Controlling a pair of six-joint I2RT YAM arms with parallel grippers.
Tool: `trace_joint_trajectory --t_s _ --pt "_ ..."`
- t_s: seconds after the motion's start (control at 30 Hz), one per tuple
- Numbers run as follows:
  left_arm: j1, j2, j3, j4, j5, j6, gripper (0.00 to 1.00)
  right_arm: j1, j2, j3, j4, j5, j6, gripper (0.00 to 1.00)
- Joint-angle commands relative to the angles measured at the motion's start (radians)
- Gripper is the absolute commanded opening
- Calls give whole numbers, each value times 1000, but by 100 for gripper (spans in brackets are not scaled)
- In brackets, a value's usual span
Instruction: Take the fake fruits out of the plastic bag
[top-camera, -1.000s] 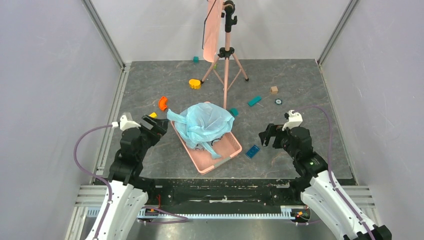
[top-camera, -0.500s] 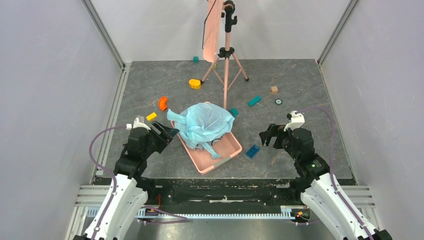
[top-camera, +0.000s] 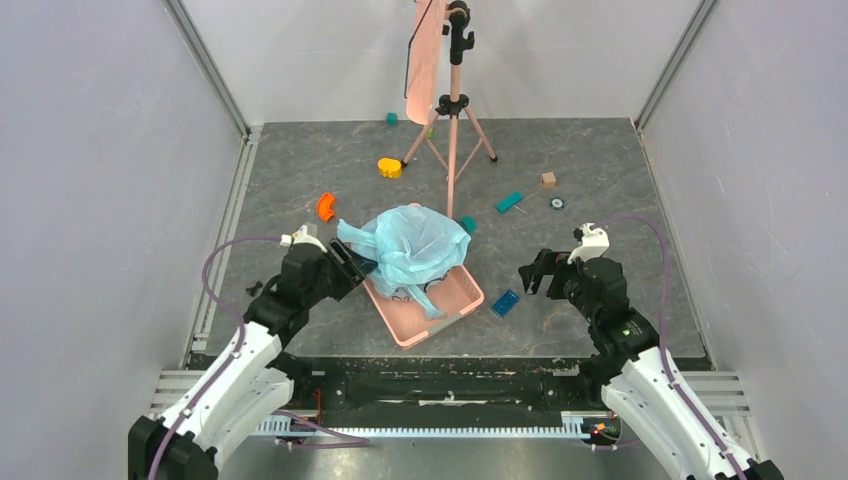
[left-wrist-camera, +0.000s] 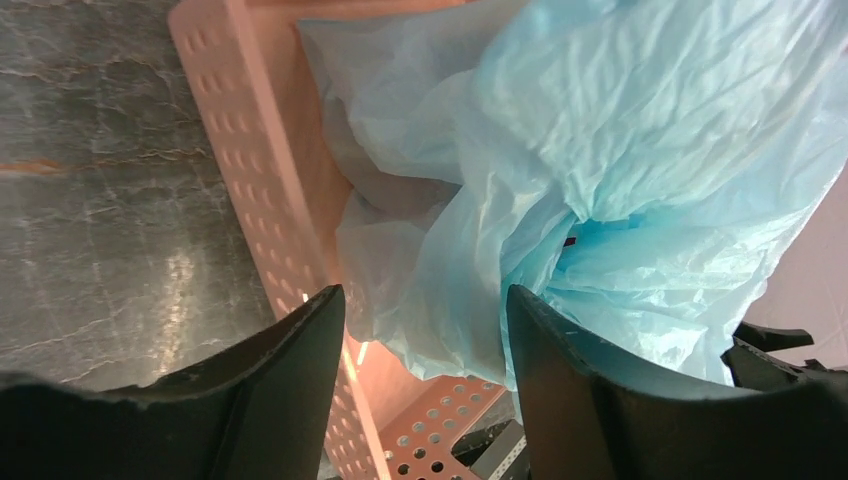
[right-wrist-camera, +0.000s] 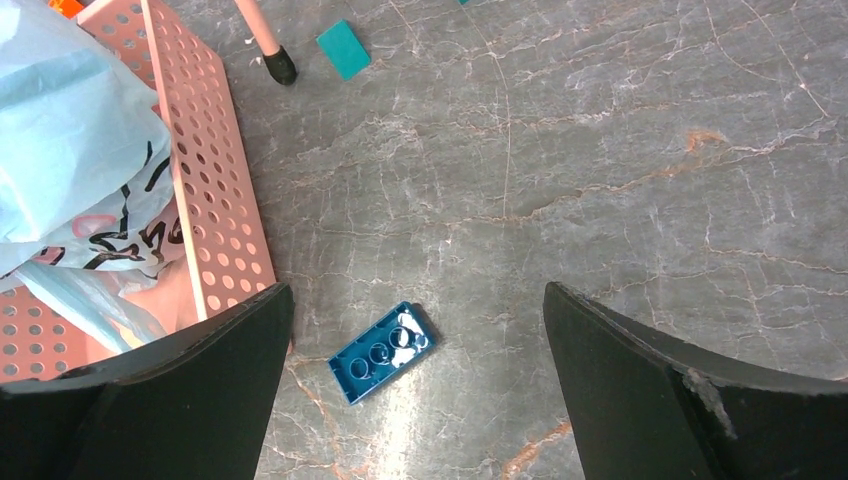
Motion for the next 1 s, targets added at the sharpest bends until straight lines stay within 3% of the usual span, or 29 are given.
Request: trace_joint_trajectory --t_s 0.0,0.07,0.3,0.5,0.97 --pt "-69 56 84 74 -73 -11 64 -3 -17 -15 18 13 9 98" --pt "-91 71 101 73 -100 -1 60 -3 -19 -20 17 14 9 98" --pt "-107 54 163 -21 -172 53 61 -3 -20 -30 16 19 6 98" --pt "-110 99 156 19 -155 54 54 -3 -16 -28 17 23 6 98" --pt "-123 140 90 75 -160 57 49 -3 -16 30 16 -21 -52 98"
